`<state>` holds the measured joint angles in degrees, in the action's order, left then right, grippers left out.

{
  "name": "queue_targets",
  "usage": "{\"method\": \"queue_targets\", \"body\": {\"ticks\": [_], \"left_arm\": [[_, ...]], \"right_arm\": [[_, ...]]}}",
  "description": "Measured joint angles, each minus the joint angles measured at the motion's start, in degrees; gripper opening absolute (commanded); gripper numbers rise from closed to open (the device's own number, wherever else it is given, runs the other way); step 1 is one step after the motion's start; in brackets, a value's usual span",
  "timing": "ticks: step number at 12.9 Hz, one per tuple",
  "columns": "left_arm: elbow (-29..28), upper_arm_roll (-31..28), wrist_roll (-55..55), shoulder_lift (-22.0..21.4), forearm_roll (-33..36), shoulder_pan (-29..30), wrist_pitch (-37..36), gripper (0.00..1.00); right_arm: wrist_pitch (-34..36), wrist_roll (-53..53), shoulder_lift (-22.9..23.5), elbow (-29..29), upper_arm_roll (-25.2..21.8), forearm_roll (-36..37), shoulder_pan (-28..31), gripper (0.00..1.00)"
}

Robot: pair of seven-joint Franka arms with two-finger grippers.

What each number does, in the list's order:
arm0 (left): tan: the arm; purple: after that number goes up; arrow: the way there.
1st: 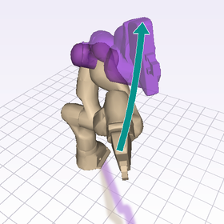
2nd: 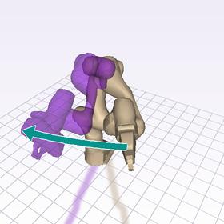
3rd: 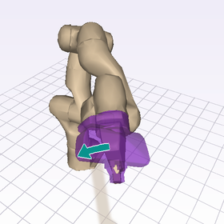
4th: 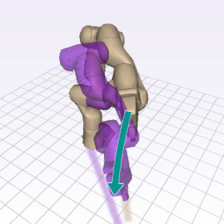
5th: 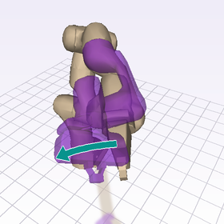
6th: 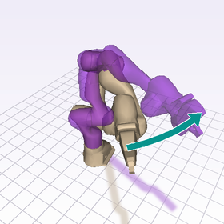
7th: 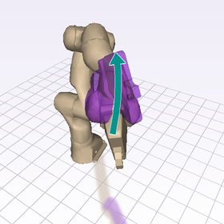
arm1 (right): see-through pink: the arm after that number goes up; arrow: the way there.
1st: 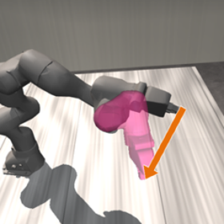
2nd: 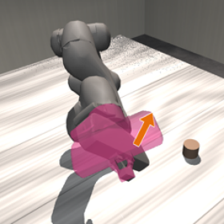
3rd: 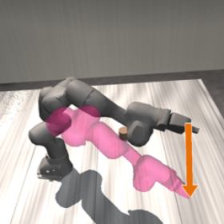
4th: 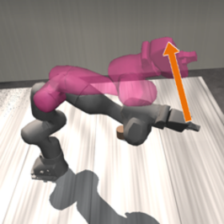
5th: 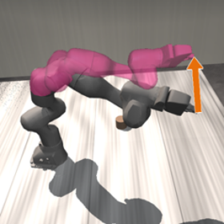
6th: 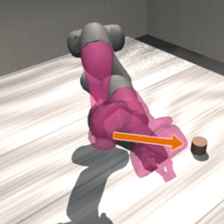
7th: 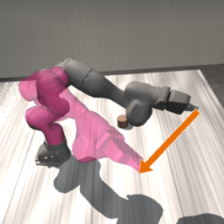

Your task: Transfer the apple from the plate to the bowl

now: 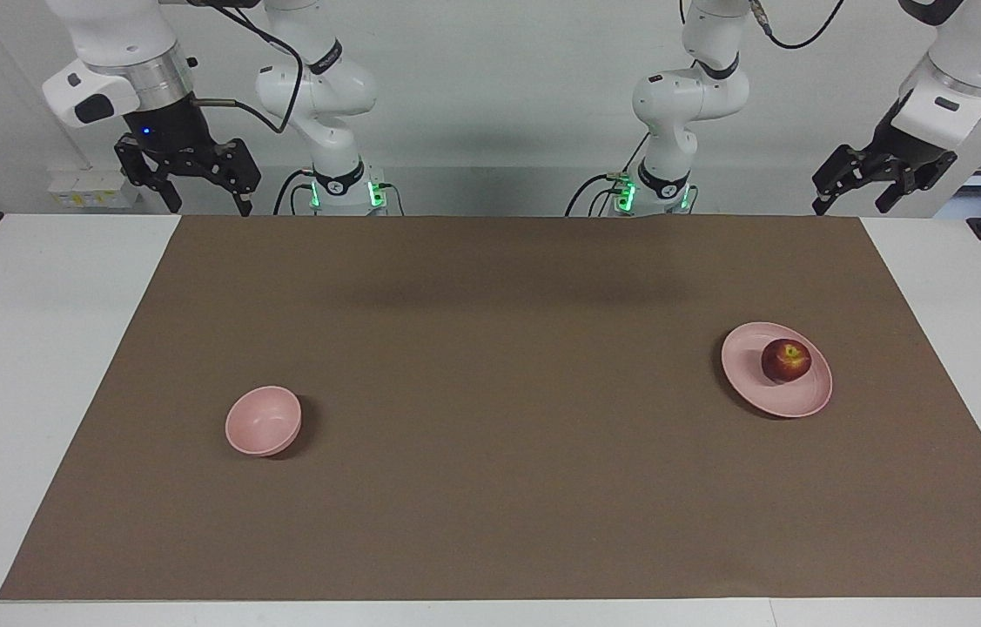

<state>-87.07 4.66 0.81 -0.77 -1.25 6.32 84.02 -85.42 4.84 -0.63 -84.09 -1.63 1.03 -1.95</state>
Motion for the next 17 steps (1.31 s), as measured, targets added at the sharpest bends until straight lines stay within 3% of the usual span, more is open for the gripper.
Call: {"method": "queue_targets", "body": {"ticks": [10, 17], "left_arm": [[-20.83, -0.65, 0.04, 1.81, 0.00, 0.56, 26.08, 1.00], [-27.76, -0.90, 1.44, 10.91, 0.01, 1.73, 42.33, 1.00]], "right_arm": [[0.00, 0.00, 0.00, 0.00, 0.00, 0.00, 0.00, 1.00], [0.02, 0.00, 0.00, 0.00, -0.23, 0.00, 0.06, 1.00]]}}
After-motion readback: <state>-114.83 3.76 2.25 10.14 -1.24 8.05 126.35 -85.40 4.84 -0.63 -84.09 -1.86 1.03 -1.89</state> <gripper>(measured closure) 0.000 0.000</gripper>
